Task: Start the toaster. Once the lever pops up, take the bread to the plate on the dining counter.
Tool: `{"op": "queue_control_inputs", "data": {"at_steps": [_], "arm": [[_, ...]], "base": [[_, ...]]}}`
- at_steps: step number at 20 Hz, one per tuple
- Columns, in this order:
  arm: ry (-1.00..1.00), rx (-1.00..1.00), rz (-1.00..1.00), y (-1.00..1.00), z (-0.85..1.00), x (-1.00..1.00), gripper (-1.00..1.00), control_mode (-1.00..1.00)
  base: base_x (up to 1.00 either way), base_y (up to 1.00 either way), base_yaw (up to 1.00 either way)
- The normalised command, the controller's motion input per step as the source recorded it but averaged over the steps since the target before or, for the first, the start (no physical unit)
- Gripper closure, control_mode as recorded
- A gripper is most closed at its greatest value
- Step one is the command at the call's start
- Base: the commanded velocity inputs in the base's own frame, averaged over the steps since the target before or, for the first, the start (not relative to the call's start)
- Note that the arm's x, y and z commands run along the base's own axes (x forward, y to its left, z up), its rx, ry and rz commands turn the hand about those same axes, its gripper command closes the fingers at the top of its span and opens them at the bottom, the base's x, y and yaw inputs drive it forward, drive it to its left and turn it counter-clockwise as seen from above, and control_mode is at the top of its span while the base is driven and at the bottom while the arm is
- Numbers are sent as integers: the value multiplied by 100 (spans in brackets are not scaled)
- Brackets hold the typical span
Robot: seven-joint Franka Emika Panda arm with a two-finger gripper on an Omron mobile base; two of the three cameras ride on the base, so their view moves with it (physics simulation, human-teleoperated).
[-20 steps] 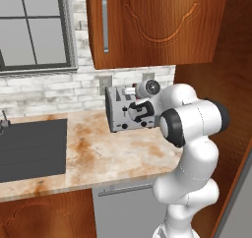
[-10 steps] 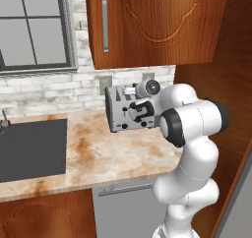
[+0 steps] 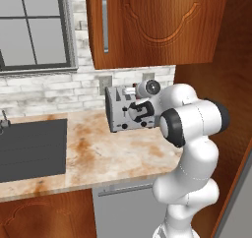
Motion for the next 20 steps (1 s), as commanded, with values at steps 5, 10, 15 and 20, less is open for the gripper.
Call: {"op": "queue_control_inputs", "data": {"at_steps": [5,10,15,20], "arm": [[0,0,0,0,3,0,100,-100],[-1,0,0,0,9,0,100,-100],[-2,0,0,0,17,0,100,-100],[0,0,0,0,26,0,100,-100]], "base": [[0,0,0],[0,0,0],[0,0,0],[0,0,0]]}}
